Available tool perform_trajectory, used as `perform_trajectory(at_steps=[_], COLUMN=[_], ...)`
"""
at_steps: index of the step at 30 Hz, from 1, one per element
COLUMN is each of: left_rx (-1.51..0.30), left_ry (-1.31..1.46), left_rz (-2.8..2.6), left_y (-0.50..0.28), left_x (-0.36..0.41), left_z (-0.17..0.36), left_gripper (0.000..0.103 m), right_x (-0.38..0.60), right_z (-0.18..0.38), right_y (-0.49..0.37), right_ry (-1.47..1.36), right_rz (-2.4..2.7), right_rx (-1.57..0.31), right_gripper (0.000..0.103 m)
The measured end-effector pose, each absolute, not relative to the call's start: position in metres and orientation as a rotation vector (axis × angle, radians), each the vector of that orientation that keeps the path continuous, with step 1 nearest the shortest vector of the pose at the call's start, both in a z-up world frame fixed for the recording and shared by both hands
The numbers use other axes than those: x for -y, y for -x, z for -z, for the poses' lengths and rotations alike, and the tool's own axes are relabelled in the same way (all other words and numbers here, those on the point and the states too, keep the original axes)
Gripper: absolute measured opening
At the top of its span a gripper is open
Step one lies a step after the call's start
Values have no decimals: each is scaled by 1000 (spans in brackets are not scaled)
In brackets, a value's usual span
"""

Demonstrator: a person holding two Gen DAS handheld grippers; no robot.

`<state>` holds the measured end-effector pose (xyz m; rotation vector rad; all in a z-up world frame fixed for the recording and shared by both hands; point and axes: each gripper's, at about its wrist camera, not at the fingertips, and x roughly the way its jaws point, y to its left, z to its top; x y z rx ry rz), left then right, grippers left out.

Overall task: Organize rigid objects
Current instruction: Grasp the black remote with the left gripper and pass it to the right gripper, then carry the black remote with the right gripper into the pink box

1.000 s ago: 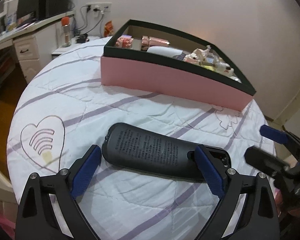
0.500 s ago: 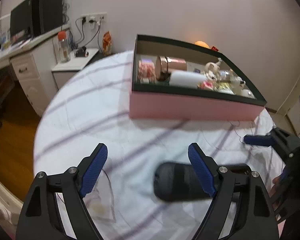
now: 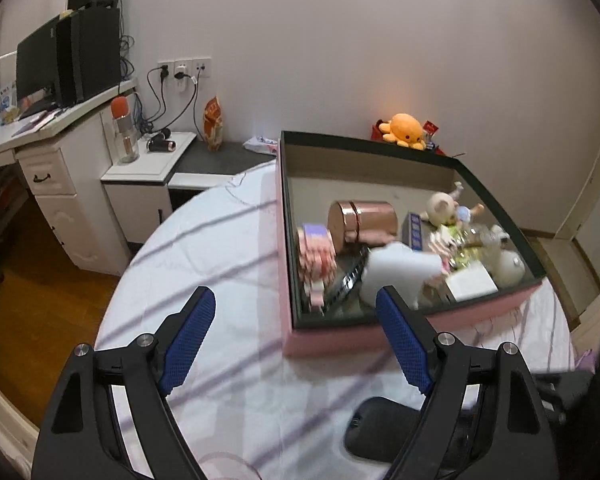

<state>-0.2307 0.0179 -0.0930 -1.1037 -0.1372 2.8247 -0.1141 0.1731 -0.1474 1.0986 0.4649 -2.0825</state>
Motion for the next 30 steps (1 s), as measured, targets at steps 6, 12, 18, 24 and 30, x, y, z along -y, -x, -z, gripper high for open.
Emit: perform_trajectory(at_steps=[6,12,18,24,30], left_rx=[128,144,165,145,154], left_ry=[1208,1254,1233,1233,1236], left_rz=[-2779,-2684,-2685,-2686,-2688], left_y=[265,290,292,289,285], left_x=[-15,-23,-23,-20,-18], left_z=[113,131,132,129,127], left_gripper=[67,32,29,28,28], right_x=[-189,-182,-171,-197,-222], right_z=[145,141,140,131,122], right_y=[102,106,105,91,91], right_ry=[-1121,-1165,-1151,-1194,-1206], right_rz=[2103,2126,2150,2185,2232], right_rx=[-315,-377,-408,-244,-129], right_gripper=[45,45,44,44,44])
